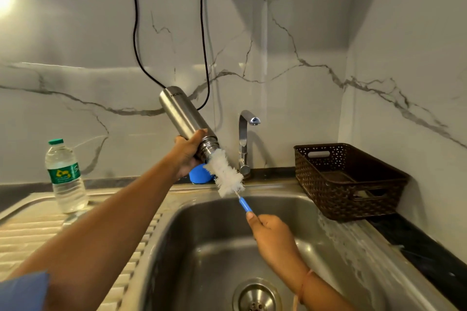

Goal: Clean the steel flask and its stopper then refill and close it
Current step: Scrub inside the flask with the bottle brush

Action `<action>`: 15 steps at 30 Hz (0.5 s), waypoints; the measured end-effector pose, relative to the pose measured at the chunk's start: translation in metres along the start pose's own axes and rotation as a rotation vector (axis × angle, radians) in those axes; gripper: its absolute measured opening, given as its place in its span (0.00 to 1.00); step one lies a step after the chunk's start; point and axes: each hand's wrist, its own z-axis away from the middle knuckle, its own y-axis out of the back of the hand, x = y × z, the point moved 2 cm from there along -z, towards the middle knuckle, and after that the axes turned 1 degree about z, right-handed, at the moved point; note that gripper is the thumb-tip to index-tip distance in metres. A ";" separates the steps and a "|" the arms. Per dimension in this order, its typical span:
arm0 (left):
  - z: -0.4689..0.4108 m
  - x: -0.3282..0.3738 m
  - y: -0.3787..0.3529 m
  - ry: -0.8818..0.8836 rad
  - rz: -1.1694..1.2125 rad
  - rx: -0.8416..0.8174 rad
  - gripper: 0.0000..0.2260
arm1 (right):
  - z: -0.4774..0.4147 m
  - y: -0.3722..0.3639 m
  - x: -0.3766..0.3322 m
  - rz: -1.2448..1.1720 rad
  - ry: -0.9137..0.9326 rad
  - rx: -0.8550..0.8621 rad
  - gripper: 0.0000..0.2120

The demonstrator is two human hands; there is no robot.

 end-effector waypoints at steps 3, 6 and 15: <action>0.002 -0.014 -0.005 0.008 0.044 0.031 0.28 | 0.002 0.009 0.001 -0.184 -0.124 -0.064 0.24; 0.007 -0.028 0.002 0.044 0.044 0.064 0.28 | 0.012 0.012 -0.006 -0.389 -0.341 -0.246 0.22; 0.033 -0.069 0.038 0.211 0.127 0.076 0.26 | 0.021 0.007 -0.011 -0.039 -0.298 -0.240 0.20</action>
